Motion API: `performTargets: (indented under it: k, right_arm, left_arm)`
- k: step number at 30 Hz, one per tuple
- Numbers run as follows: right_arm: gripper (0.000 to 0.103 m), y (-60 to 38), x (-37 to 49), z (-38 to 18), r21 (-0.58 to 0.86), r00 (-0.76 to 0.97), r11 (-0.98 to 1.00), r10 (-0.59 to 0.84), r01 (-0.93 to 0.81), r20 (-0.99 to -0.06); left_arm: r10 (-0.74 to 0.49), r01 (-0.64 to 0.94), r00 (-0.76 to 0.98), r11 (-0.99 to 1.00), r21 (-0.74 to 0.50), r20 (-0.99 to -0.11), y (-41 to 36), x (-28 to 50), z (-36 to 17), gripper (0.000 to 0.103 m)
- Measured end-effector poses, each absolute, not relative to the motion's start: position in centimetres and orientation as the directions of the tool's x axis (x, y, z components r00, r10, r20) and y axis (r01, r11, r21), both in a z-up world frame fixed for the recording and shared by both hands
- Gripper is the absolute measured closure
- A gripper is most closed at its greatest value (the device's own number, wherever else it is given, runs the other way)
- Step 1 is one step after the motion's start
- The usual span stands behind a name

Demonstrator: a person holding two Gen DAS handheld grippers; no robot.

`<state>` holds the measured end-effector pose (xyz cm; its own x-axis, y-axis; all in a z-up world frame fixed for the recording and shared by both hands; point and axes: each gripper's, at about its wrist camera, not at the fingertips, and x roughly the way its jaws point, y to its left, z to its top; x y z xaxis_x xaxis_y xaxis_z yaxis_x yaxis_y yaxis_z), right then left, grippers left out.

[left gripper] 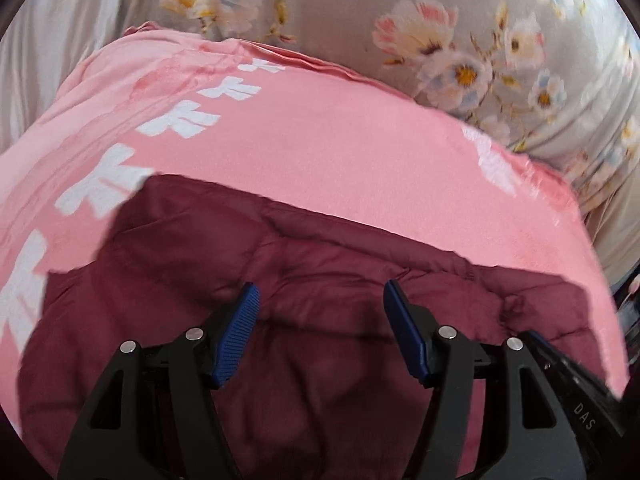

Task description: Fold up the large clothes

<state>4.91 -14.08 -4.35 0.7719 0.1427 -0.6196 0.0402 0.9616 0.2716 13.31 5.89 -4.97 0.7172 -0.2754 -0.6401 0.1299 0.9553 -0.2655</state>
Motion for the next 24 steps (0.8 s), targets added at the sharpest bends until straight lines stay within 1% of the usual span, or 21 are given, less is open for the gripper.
performTargets:
  k: [1,4,5,7,9,12,15,17,19,21,24]
  right_arm:
    - [0.091,-13.4,4.2,-4.1,0.258,0.776,0.966,0.143,0.026,-0.615]
    - [0.091,-10.7,1.7,-4.2,0.242,0.770,0.970,0.172,-0.024,-0.614]
    - [0.091,-10.0,1.1,-4.4,0.250,0.764,0.967,0.190,-0.039,-0.617]
    - [0.091,-9.0,0.3,-5.0,0.259,0.751,0.964,0.210,-0.053,-0.626]
    - [0.091,-8.3,0.0,-5.8,0.254,0.738,0.965,0.214,-0.060,-0.640]
    - [0.091,-7.4,0.0,-7.0,0.217,0.728,0.975,0.185,-0.050,-0.660]
    - [0.092,-7.0,-0.1,-7.9,0.201,0.728,0.979,0.169,-0.043,-0.664]
    - [0.093,-6.5,-0.2,-8.3,0.157,0.735,0.987,0.140,-0.046,-0.663]
    - [0.092,-6.0,-0.2,-8.5,0.119,0.741,0.992,0.113,-0.045,-0.662]
    - [0.093,-5.8,-0.2,-8.5,0.096,0.743,0.994,0.097,-0.044,-0.663]
    - [0.093,-5.9,-0.3,-8.4,0.111,0.744,0.993,0.108,-0.045,-0.659]
  left_arm:
    - [-0.272,0.120,0.725,0.955,-0.273,-0.633,6.8,12.6,-4.3,0.033]
    - [-0.201,0.051,0.761,0.966,-0.252,-0.617,10.7,10.1,-2.9,0.029]
    - [-0.171,0.014,0.762,0.968,-0.249,-0.625,12.4,9.4,-2.8,0.028]
    - [-0.158,-0.040,0.748,0.959,-0.280,-0.645,15.2,8.6,-3.3,0.028]
    - [-0.172,-0.092,0.722,0.936,-0.340,-0.670,18.2,7.9,-4.3,0.028]
    - [-0.205,-0.142,0.697,0.900,-0.412,-0.688,21.4,6.9,-5.7,0.028]
    - [-0.273,-0.142,0.668,0.866,-0.479,-0.692,22.9,6.0,-7.2,0.026]
    - [-0.323,-0.138,0.652,0.839,-0.527,-0.685,23.2,5.5,-8.2,0.025]
    - [-0.335,-0.138,0.656,0.828,-0.544,-0.676,23.0,5.2,-8.7,0.022]
    - [-0.329,-0.122,0.660,0.840,-0.528,-0.675,22.2,5.0,-8.6,0.019]
    - [-0.329,-0.107,0.655,0.851,-0.514,-0.681,21.0,5.1,-8.6,0.019]
